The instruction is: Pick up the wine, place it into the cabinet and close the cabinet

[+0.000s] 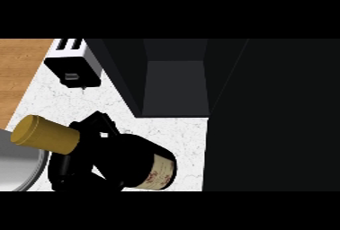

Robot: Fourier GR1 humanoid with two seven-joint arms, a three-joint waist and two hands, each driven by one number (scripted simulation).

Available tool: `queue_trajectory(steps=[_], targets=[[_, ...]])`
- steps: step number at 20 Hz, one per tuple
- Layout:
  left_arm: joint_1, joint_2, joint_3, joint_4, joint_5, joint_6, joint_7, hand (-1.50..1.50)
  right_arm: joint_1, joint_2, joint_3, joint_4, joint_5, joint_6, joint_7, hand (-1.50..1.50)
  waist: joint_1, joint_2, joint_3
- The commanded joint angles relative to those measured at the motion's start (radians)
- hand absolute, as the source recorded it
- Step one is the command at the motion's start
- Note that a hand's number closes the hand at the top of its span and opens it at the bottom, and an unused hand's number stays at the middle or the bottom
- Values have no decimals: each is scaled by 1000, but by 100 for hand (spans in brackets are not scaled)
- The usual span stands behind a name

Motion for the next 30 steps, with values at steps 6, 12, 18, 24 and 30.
queue_trajectory(steps=[6, 12, 18, 24, 30], targets=[[-146, -2, -260, -91, -55, 319, 188, 150, -8, 15, -6, -54, -60, -18, 29, -150, 4, 0, 0], [-366, -2, -238, 69, -45, 441, 185, 150, 91, 12, -30, -109, -117, 42, -4, -150, -5, 1, 0], [-505, -2, -332, 214, -45, 646, 166, 150, -18, 4, -3, -137, -73, -24, 89, -150, -9, 1, -1], [-560, -2, -347, 322, -19, 684, 100, 150, 77, 0, -33, -112, -108, 42, 8, -150, -10, 2, 0], [-614, -2, -316, 338, -16, 707, 145, 150, 81, -9, -46, -158, -114, 33, 47, -150, -8, 0, 0]])
